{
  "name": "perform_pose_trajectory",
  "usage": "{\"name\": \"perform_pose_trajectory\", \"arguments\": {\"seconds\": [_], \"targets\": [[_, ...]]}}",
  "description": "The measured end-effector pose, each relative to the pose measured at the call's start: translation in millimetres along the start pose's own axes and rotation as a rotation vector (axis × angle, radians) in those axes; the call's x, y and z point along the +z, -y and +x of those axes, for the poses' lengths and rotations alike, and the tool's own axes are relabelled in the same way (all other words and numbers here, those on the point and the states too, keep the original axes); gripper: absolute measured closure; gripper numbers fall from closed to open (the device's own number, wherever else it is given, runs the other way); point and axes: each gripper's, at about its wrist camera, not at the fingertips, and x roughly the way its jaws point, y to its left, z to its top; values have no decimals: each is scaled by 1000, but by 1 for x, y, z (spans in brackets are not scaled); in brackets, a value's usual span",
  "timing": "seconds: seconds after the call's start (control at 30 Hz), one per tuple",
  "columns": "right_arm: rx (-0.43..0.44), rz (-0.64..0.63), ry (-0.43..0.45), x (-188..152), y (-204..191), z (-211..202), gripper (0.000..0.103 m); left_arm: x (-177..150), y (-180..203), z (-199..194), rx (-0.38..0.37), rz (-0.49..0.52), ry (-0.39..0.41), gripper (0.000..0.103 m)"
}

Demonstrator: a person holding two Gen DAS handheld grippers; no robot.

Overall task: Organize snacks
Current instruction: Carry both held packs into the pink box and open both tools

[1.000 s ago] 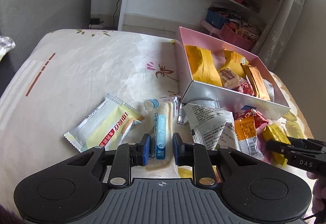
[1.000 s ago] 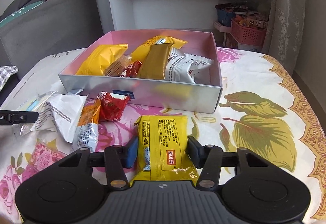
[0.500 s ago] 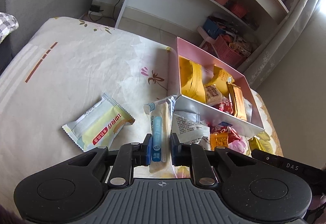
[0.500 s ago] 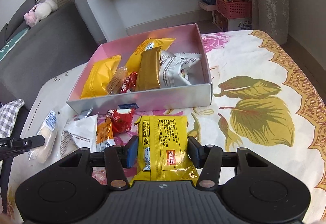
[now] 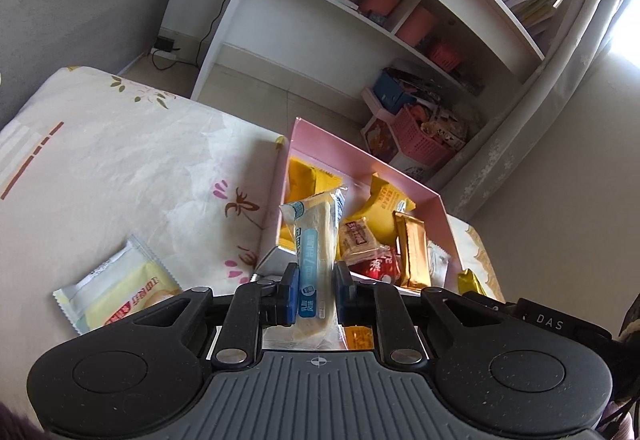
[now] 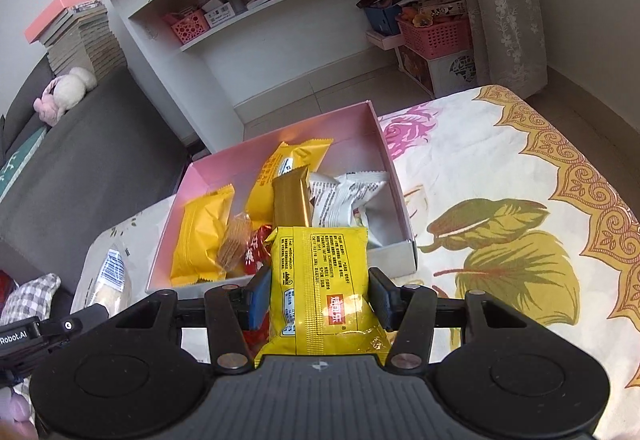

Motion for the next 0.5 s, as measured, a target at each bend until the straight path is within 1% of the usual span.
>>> {"name": "perform_pose_trajectory", "arguments": {"seconds": [0.1,0.23,0.33,0.43,0.5], "targets": [[-2,27,25,6,-1,8,60,-2,9,10,-19,-30,4,88],[-1,72,42,12,-2,19,59,-4,24,23,-35,-32,19,88],[3,102,49,15,0,23,59,-5,35,30,-44,-6,17,88],[17,132,53,21,4,28,59,-1,44,38,-19,55,17,88],[25,134,63,28,4,32,59,2,43,45,-26,51,13,88]]}}
